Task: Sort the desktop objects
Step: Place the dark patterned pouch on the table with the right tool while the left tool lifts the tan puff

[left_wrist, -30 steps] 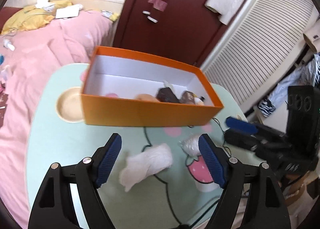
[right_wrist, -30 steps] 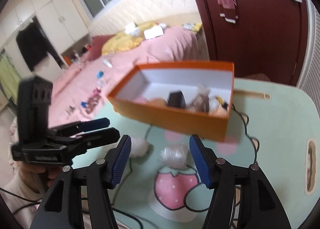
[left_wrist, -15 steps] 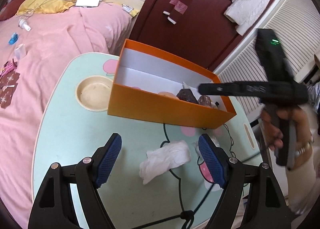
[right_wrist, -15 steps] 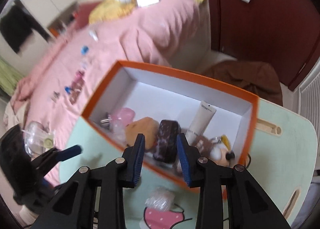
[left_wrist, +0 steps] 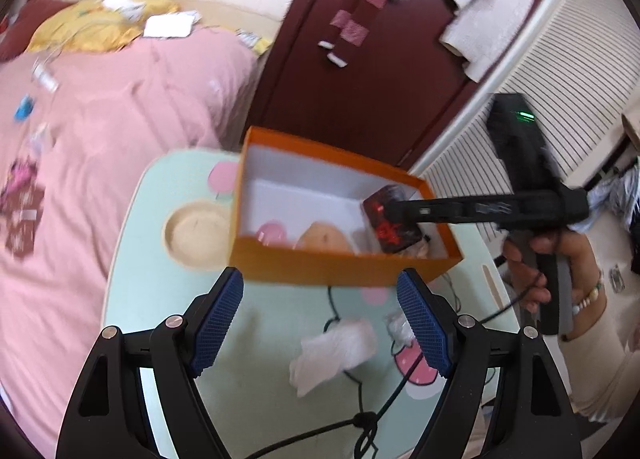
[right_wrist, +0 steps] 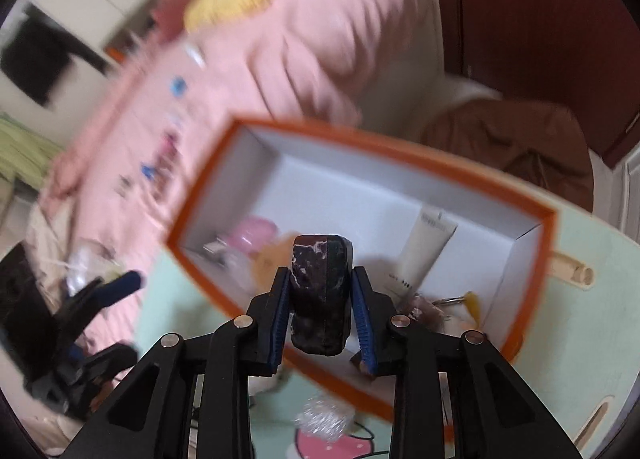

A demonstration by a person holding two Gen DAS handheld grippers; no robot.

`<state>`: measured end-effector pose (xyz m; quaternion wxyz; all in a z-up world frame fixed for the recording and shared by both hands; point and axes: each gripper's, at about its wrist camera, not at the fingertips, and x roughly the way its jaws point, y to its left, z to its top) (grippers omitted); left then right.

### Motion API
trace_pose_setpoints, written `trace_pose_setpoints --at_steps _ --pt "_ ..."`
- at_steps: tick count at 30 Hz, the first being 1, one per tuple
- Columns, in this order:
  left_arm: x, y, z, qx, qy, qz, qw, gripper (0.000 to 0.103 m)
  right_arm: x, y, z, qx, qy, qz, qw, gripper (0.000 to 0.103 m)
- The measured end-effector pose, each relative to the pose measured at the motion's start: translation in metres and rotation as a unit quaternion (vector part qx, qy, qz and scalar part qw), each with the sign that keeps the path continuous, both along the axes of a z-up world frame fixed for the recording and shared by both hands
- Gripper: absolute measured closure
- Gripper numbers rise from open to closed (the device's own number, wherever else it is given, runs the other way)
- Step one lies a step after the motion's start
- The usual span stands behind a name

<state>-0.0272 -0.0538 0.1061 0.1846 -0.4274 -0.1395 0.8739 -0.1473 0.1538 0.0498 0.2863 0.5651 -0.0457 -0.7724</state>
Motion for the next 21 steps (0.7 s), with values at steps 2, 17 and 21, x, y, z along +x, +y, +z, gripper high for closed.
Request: trace_pose_setpoints --at_steps 2,17,21 --pt "-0.016 0.008 0.012 -0.013 0.004 -0.023 0.9997 0.024 0.020 0.017 0.020 -0.042 0.032 -0.004 0.999 0.074" --pt "-0.123 0.103 -0.059 -0.178 -0.194 -0.161 0.9513 0.038 0.132 0.091 -0.012 -0.052 0.048 -0.087 0.994 0.074" --pt "-0.130 0.097 -0.075 -0.124 -0.232 -0.161 0.9512 0.039 0.132 0.090 -0.030 -0.040 0.037 -0.096 0.994 0.074"
